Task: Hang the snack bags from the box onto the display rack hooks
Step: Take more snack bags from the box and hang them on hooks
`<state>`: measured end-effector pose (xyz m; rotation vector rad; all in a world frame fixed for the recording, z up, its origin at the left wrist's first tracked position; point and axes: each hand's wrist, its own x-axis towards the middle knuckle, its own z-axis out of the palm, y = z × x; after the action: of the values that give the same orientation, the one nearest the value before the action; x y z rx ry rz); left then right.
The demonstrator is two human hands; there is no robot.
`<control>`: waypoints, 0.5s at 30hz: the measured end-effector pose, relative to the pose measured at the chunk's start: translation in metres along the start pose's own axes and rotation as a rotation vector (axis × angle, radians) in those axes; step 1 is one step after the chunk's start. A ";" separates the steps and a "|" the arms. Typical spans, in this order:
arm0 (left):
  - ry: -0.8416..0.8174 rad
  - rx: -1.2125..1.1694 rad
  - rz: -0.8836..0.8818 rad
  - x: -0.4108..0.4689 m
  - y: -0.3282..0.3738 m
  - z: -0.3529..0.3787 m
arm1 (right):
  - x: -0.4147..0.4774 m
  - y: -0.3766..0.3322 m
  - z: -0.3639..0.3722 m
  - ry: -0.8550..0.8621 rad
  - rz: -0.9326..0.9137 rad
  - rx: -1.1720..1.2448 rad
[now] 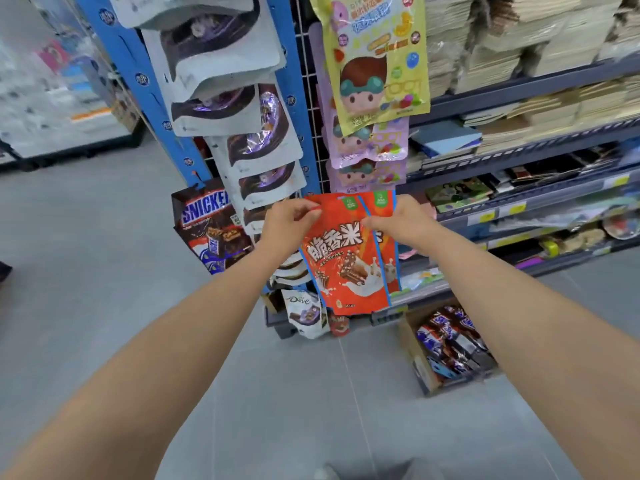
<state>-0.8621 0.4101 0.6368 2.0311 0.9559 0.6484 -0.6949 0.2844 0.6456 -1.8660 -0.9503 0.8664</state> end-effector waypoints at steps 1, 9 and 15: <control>0.005 0.036 -0.011 0.001 -0.003 0.003 | 0.001 0.002 0.003 -0.015 0.025 -0.020; 0.140 0.419 0.094 -0.011 -0.036 0.044 | 0.012 0.051 0.010 -0.041 0.058 -0.252; 0.146 0.649 0.138 -0.010 -0.078 0.065 | 0.029 0.089 0.009 0.168 0.041 -0.379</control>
<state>-0.8534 0.4061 0.5350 2.6648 1.2335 0.6154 -0.6646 0.2813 0.5571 -2.2470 -1.0262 0.5672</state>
